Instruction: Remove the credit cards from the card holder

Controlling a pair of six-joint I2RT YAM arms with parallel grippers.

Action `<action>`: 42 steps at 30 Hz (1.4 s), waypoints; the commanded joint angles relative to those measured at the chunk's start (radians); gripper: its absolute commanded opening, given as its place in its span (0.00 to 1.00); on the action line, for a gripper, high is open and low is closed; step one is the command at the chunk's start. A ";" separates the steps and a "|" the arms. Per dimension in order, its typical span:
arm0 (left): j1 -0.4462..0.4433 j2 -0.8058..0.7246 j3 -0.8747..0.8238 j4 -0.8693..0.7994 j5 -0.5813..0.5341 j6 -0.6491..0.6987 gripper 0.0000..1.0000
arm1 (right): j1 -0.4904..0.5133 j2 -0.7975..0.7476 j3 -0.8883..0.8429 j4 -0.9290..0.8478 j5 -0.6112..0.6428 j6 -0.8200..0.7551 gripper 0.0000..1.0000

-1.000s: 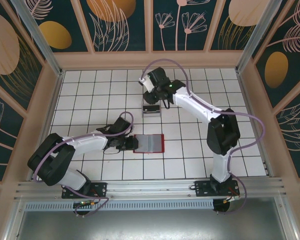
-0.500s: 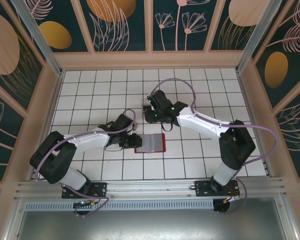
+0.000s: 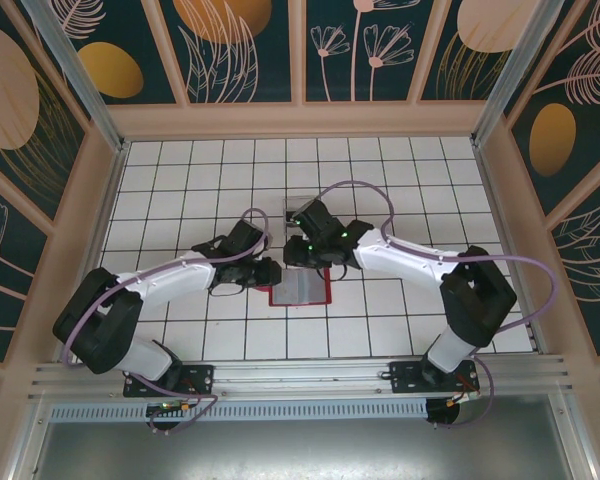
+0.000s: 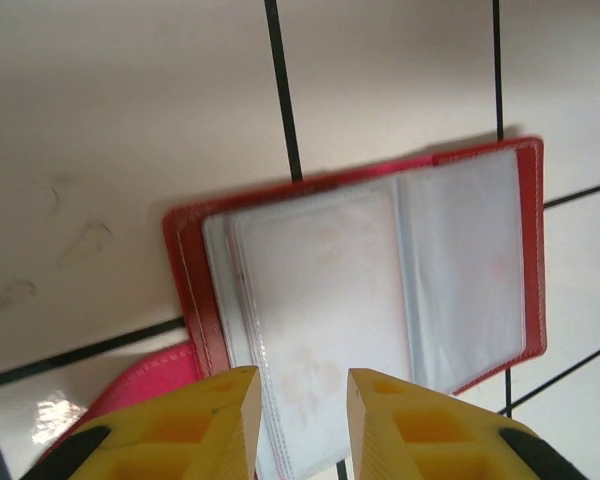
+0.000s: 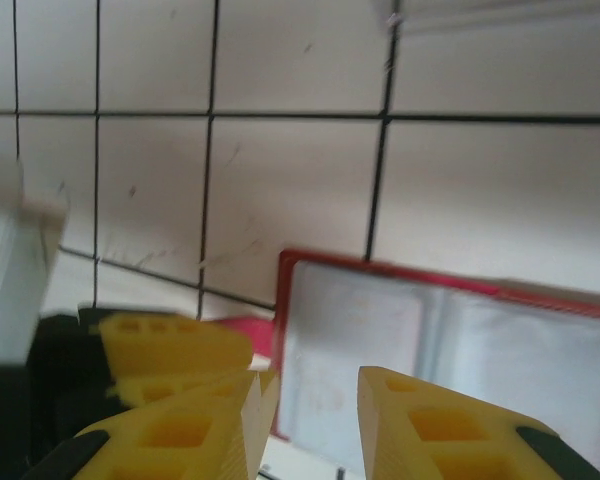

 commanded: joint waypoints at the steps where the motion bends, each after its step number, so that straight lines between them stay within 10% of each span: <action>1: 0.052 -0.007 0.004 -0.022 -0.032 0.030 0.30 | 0.026 0.034 -0.014 0.043 -0.048 0.048 0.32; 10: 0.217 -0.024 -0.077 0.011 -0.028 0.071 0.29 | 0.054 0.151 -0.023 0.134 -0.134 0.102 0.32; 42: 0.223 0.087 -0.001 -0.009 0.033 0.122 0.30 | 0.141 0.285 0.125 -0.237 0.106 0.108 0.32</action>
